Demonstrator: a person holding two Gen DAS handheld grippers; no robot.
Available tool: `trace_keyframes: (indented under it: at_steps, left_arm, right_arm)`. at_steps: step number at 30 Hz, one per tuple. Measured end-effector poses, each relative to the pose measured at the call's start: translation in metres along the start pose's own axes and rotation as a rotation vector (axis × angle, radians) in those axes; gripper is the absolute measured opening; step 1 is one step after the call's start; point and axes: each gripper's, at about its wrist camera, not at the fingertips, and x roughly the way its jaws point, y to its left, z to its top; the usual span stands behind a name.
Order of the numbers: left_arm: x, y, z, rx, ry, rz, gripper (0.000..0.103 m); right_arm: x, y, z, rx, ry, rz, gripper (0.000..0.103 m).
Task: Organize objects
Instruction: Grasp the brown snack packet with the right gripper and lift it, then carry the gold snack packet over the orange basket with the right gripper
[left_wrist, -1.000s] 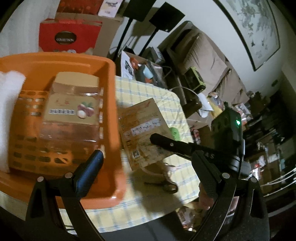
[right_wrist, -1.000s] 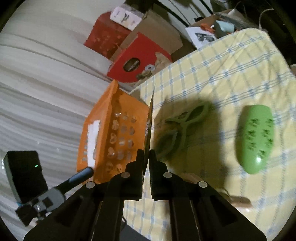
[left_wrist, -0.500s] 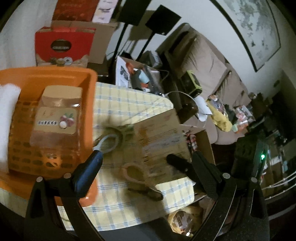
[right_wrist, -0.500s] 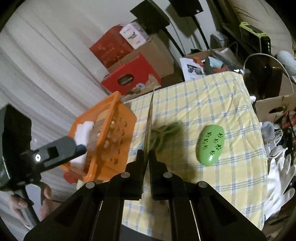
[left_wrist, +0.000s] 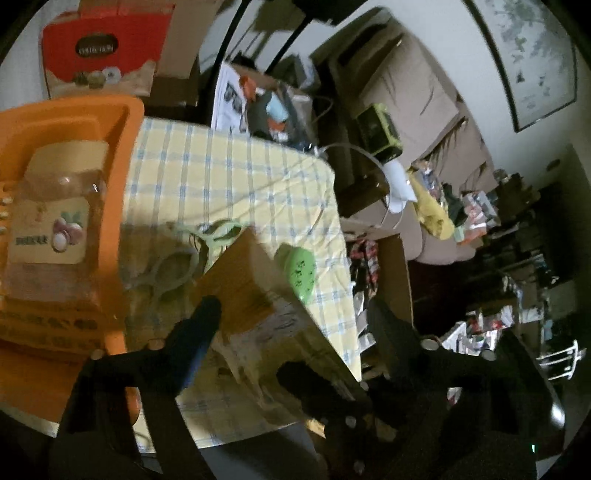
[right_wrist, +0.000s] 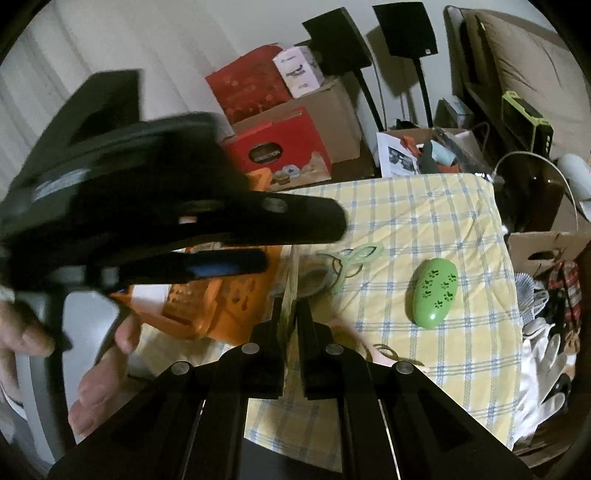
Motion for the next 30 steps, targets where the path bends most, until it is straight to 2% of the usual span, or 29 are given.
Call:
trace_keyframes:
  at_steps: [2,5,9,12,13,14,16,19,24,30]
  left_arm:
    - [0.011,0.006,-0.001,-0.023,0.050,-0.004,0.058]
    - [0.021,0.016,-0.002,-0.055,0.073,-0.013,0.048]
    - [0.031,0.028,-0.004,-0.115,0.109,-0.056,0.047]
    - [0.036,0.031,-0.004,-0.122,0.120,-0.049,0.045]
    - [0.037,0.031,-0.003,-0.121,0.114,-0.047,0.041]
    - [0.036,0.031,-0.003,-0.118,0.105,-0.039,0.031]
    - [0.034,0.031,-0.002,-0.116,0.089,-0.042,0.022]
    - [0.032,0.032,-0.002,-0.122,0.079,-0.050,0.016]
    - [0.026,0.034,-0.002,-0.126,0.046,-0.071,0.005]
    - [0.014,0.045,0.000,-0.151,0.002,-0.119,0.005]
  right_arm:
    - [0.002,0.006,-0.003,-0.029,0.001,-0.036,0.005]
    - [0.004,0.011,-0.009,-0.072,-0.012,-0.092,0.005]
    - [0.007,0.017,-0.015,-0.137,-0.016,-0.153,0.005]
    - [0.010,0.025,-0.019,-0.191,-0.020,-0.197,0.005]
    - [0.011,0.028,-0.020,-0.205,-0.025,-0.209,0.005]
    - [0.011,0.031,-0.020,-0.226,-0.032,-0.225,0.006]
    - [0.012,0.036,-0.022,-0.262,-0.038,-0.240,0.007]
    - [0.013,0.038,-0.023,-0.286,-0.040,-0.252,0.008]
    - [0.009,0.032,-0.022,-0.257,-0.023,-0.180,0.016]
    - [-0.010,0.009,-0.019,-0.137,0.019,0.021,0.024]
